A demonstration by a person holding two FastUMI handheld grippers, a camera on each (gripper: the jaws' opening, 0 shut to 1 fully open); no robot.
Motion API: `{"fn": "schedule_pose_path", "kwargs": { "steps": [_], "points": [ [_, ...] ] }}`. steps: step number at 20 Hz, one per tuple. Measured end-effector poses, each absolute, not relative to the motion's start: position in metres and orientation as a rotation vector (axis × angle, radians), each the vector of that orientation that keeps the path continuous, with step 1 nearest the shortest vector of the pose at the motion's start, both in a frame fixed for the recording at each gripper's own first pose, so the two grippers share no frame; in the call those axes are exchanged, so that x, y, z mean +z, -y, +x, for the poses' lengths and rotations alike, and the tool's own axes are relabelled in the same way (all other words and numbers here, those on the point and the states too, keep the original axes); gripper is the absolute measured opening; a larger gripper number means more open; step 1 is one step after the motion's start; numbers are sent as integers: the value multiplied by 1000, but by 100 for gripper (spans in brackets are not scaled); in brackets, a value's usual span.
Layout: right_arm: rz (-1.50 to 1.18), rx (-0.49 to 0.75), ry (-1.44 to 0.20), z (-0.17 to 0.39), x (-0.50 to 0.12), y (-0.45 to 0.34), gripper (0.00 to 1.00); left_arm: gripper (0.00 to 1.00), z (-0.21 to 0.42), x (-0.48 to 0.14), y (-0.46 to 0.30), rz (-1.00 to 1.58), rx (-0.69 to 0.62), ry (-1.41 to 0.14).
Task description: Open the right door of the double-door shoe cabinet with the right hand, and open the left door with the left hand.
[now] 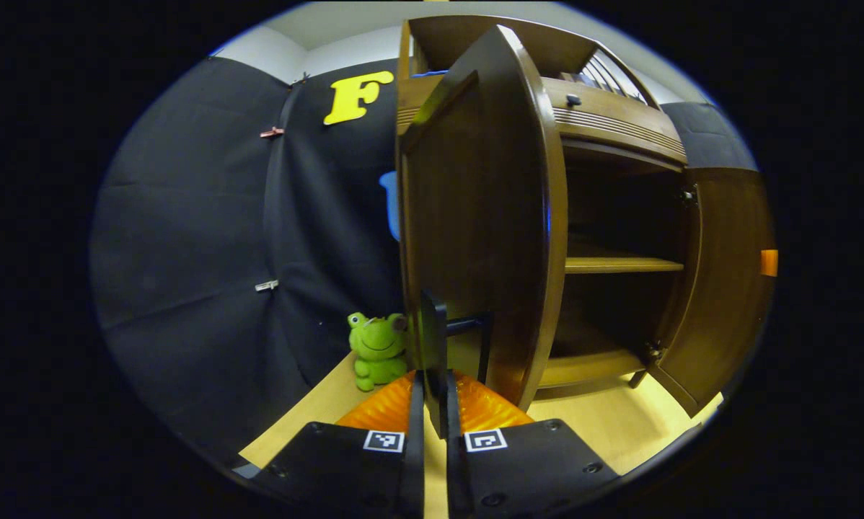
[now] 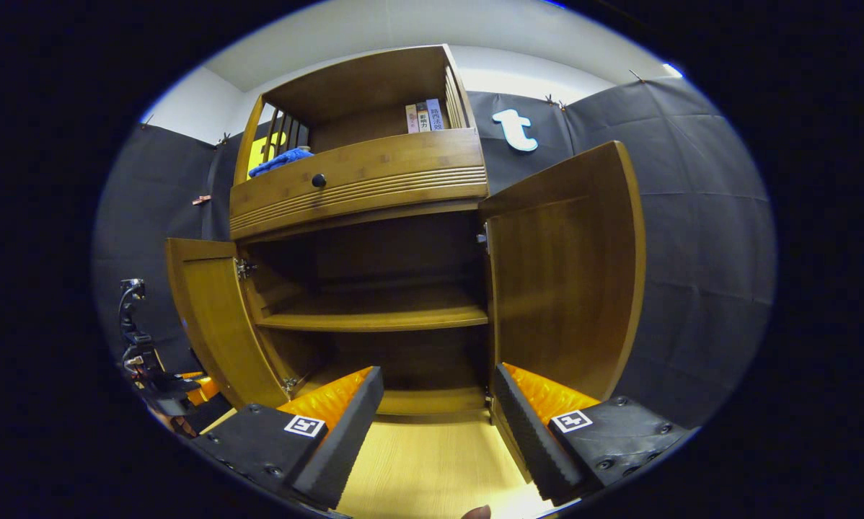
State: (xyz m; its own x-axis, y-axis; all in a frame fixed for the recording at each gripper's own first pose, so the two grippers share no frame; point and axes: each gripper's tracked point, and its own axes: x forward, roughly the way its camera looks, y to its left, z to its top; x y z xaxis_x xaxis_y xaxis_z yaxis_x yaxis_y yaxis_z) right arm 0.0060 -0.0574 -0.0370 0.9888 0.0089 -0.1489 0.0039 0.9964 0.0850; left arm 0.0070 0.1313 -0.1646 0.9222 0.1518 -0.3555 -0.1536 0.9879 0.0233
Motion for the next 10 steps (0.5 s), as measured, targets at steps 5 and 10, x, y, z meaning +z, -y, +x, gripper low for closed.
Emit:
{"fn": "schedule_pose_path", "kwargs": {
  "steps": [5,10],
  "points": [
    [73,20,-164,7,-43,46,98,8,2,-168,-161,-48,150,-344],
    [82,13,-164,9,-41,42,100,8,-3,-168,-178,-76,122,-338]
  ]
}}
